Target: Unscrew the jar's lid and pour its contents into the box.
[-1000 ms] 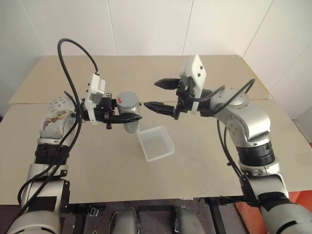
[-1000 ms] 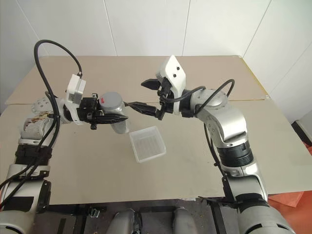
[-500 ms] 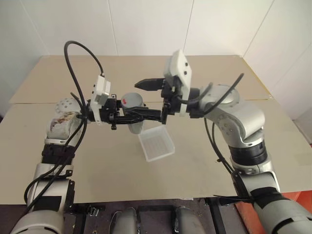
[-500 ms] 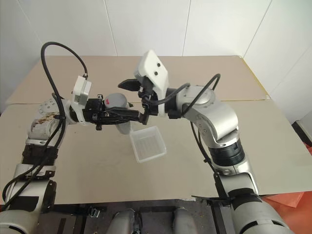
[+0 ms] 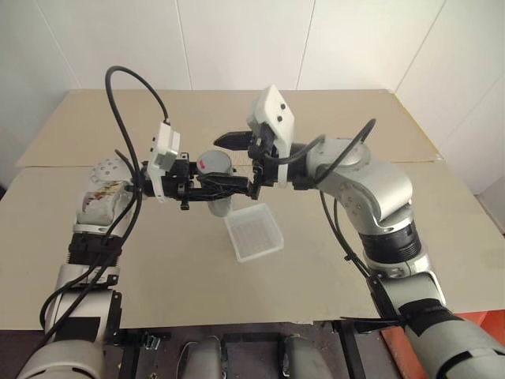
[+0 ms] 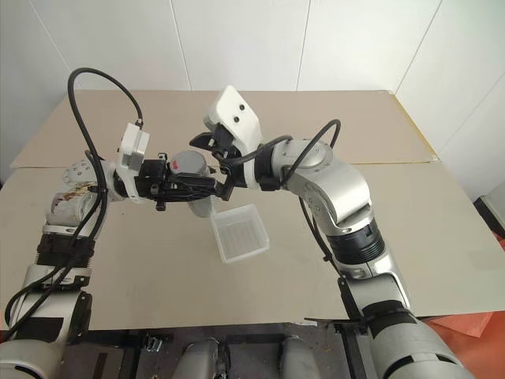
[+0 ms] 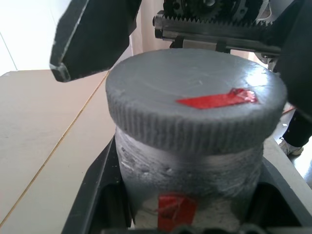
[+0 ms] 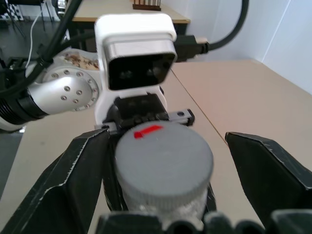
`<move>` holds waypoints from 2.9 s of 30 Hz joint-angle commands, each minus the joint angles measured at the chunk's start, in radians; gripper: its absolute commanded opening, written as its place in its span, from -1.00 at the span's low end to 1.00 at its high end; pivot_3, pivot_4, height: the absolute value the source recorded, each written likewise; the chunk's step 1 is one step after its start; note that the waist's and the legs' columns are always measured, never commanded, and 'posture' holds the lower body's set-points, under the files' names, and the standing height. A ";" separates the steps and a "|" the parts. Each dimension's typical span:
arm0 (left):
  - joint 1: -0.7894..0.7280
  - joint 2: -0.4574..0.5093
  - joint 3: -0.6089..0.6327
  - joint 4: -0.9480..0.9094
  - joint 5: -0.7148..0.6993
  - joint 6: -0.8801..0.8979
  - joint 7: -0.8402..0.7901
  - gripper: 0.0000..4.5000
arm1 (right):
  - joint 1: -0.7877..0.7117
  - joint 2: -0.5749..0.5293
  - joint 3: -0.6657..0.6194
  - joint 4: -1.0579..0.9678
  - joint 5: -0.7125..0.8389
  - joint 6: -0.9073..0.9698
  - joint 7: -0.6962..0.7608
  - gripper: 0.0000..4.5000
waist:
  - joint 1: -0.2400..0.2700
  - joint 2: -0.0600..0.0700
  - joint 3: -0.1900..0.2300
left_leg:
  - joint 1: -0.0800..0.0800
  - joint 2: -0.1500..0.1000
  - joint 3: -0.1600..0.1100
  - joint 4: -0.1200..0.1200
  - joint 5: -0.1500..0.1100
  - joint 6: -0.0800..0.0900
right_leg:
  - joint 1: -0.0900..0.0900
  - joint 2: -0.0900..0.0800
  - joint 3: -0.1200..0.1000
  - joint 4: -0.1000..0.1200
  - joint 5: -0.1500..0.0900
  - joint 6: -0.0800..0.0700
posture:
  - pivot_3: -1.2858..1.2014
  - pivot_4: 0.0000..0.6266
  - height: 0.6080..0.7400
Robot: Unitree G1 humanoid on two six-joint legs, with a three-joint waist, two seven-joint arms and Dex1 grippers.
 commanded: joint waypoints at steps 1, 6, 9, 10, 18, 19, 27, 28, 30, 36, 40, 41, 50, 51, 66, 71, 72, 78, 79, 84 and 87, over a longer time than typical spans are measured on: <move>-0.015 0.012 0.013 -0.024 -0.008 -0.013 -0.001 -0.10 | -0.028 0.002 -0.018 -0.015 0.016 0.014 0.006 0.44 | 0.000 0.000 0.000 | 0.000 0.000 0.000 0.000 0.000 0.000 | 0.000 0.000 0.000 0.000 0.000 0.000 | 0.03 -0.52 1.00; -0.014 0.015 0.013 -0.025 -0.005 -0.015 -0.001 -0.10 | -0.032 0.002 -0.034 -0.013 0.035 0.032 0.015 0.21 | 0.000 0.000 0.000 | 0.000 0.000 0.000 0.000 0.000 0.000 | 0.000 0.000 0.000 0.000 0.000 0.000 | 0.03 -0.52 1.00; -0.015 0.017 0.013 -0.023 -0.004 -0.017 -0.003 -0.10 | -0.043 0.008 -0.051 0.012 0.052 0.046 0.011 0.21 | 0.000 0.000 0.000 | 0.000 0.000 0.000 0.000 0.000 0.000 | 0.000 0.000 0.000 0.000 0.000 0.000 | 0.03 -0.52 1.00; -0.015 0.017 0.013 -0.024 -0.004 -0.018 -0.004 -0.10 | -0.052 0.016 -0.068 0.027 0.068 0.061 0.005 0.21 | 0.000 0.000 0.000 | 0.000 0.000 0.000 0.000 0.000 0.000 | 0.000 0.000 0.000 0.000 0.000 0.000 | 0.03 -0.52 1.00; 0.009 0.023 0.005 -0.035 0.001 -0.034 -0.016 -0.10 | -0.138 0.055 -0.235 0.150 0.192 0.179 -0.061 0.21 | 0.000 0.000 0.000 | 0.000 0.000 0.000 0.000 0.000 0.000 | 0.000 0.000 0.000 0.001 0.000 0.000 | 0.03 -0.52 1.00; 0.013 0.023 0.005 -0.038 0.002 -0.035 -0.013 -0.10 | -0.140 0.052 -0.250 0.157 0.183 0.164 -0.081 0.21 | 0.000 0.000 0.000 | 0.000 0.000 0.000 0.000 0.000 0.000 | 0.000 0.000 0.000 0.001 0.000 0.000 | 0.03 -0.52 1.00; 0.049 0.035 0.077 -0.060 -0.025 -0.017 0.089 -0.10 | 0.174 -0.189 -0.222 0.096 -0.119 -0.071 -0.211 0.21 | 0.013 0.000 0.000 | 0.000 0.000 0.000 0.000 -0.001 0.001 | 0.002 -0.001 -0.001 -0.001 0.000 0.000 | 0.03 -0.52 1.00; 0.058 0.037 0.083 -0.073 -0.029 -0.012 0.098 -0.10 | 0.228 -0.216 -0.218 0.091 -0.151 -0.093 -0.223 0.21 | 0.013 0.000 0.000 | 0.000 -0.001 0.000 0.000 -0.001 0.002 | 0.002 -0.001 -0.001 -0.001 0.000 0.001 | 0.03 -0.52 1.00; 0.079 0.043 0.093 -0.095 -0.035 -0.005 0.109 -0.10 | 0.341 -0.252 -0.198 0.110 -0.237 -0.141 -0.278 0.21 | 0.010 0.000 0.000 | -0.001 -0.001 0.001 0.000 -0.001 0.002 | 0.001 -0.001 0.000 -0.001 0.000 0.001 | 0.03 -0.52 1.00; 0.102 0.052 0.098 -0.117 -0.035 0.000 0.131 -0.10 | 0.506 -0.212 -0.211 0.182 -0.316 -0.183 -0.373 0.36 | -0.015 0.000 0.000 | 0.001 0.000 0.002 -0.001 0.001 -0.001 | -0.001 0.000 0.003 -0.001 0.001 0.000 | 0.03 -0.52 1.00; 0.099 0.050 0.085 -0.115 -0.006 -0.034 0.151 -0.10 | 0.512 -0.225 -0.229 0.153 -0.291 -0.155 -0.325 0.90 | -0.016 0.000 0.000 | 0.002 0.000 0.001 -0.001 0.001 -0.001 | 0.000 0.000 0.003 -0.001 0.001 0.000 | 0.03 -0.52 1.00; 0.096 0.048 0.075 -0.110 0.022 -0.068 0.164 -0.10 | 0.508 -0.238 -0.241 0.137 -0.274 -0.140 -0.302 0.97 | -0.014 0.000 0.000 | 0.002 0.000 0.001 -0.001 0.001 -0.001 | 0.000 0.000 0.003 -0.001 0.001 0.000 | 0.03 -0.52 1.00; -0.070 0.022 -0.110 0.179 0.588 -0.948 0.521 -0.10 | 0.408 -0.478 -0.405 -0.098 0.190 0.308 0.065 0.97 | 0.026 0.000 0.000 | 0.000 -0.001 0.001 -0.001 0.000 0.001 | 0.001 0.000 0.001 -0.004 0.002 -0.001 | 0.03 -0.52 1.00; -0.098 0.020 -0.127 0.224 0.665 -1.036 0.600 -0.10 | 0.387 -0.503 -0.391 -0.103 0.232 0.363 0.096 0.97 | 0.028 0.000 0.000 | 0.001 0.000 0.001 -0.001 0.000 0.001 | 0.001 0.000 0.000 -0.005 0.002 -0.001 | 0.03 -0.52 1.00; -0.412 0.094 -0.772 0.358 2.042 -1.127 2.208 -0.10 | 0.249 -0.575 -0.252 -0.094 0.318 0.339 0.263 0.97 | 0.027 0.000 0.000 | -0.001 -0.001 0.003 0.000 -0.001 0.003 | -0.001 -0.002 0.001 -0.003 0.004 0.001 | 0.03 -0.52 1.00; -0.418 0.090 -0.841 0.373 2.091 -1.002 2.234 -0.10 | 0.242 -0.553 -0.309 -0.117 0.364 0.350 0.237 0.97 | 0.026 0.000 0.000 | -0.005 0.000 0.004 0.001 0.000 0.003 | -0.004 -0.002 0.001 -0.002 0.004 0.001 | 0.03 -0.52 1.00; -0.420 0.090 -0.845 0.366 2.098 -0.974 2.249 -0.10 | 0.245 -0.551 -0.318 -0.125 0.374 0.350 0.235 0.97 | 0.026 0.000 0.000 | -0.005 0.000 0.004 0.001 0.000 0.003 | -0.004 -0.002 0.001 -0.002 0.004 0.001 | 0.03 -0.52 1.00; -0.437 0.096 -0.868 0.369 2.093 -0.921 2.308 -0.10 | 0.270 -0.551 -0.329 -0.153 0.394 0.335 0.228 0.97 | 0.029 0.000 0.000 | -0.006 0.000 0.004 0.002 -0.001 0.003 | -0.004 -0.002 0.000 -0.001 0.004 0.001 | 0.03 -0.52 1.00; -0.434 0.098 -0.861 0.371 2.075 -0.924 2.300 -0.10 | 0.275 -0.552 -0.327 -0.154 0.391 0.330 0.224 0.97 | 0.028 0.000 0.000 | -0.006 0.000 0.004 0.002 -0.001 0.004 | -0.004 -0.002 0.000 -0.001 0.004 0.001 | 0.03 -0.52 1.00; -0.387 0.094 -0.730 0.444 1.778 -1.038 2.139 -0.10 | 0.309 -0.546 -0.317 -0.178 0.370 0.270 0.218 0.97 | 0.026 0.000 0.000 | -0.006 0.000 0.004 0.003 -0.001 0.003 | -0.004 -0.002 0.000 -0.001 0.004 0.001 | 0.03 -0.52 1.00; -0.310 0.051 -0.537 0.522 1.316 -1.066 1.788 -0.10 | 0.364 -0.524 -0.298 -0.212 0.278 0.112 0.202 0.97 | 0.023 0.000 0.000 | -0.005 0.001 0.005 0.003 -0.001 0.003 | -0.004 -0.002 0.000 -0.001 0.004 0.001 | 0.03 -0.52 1.00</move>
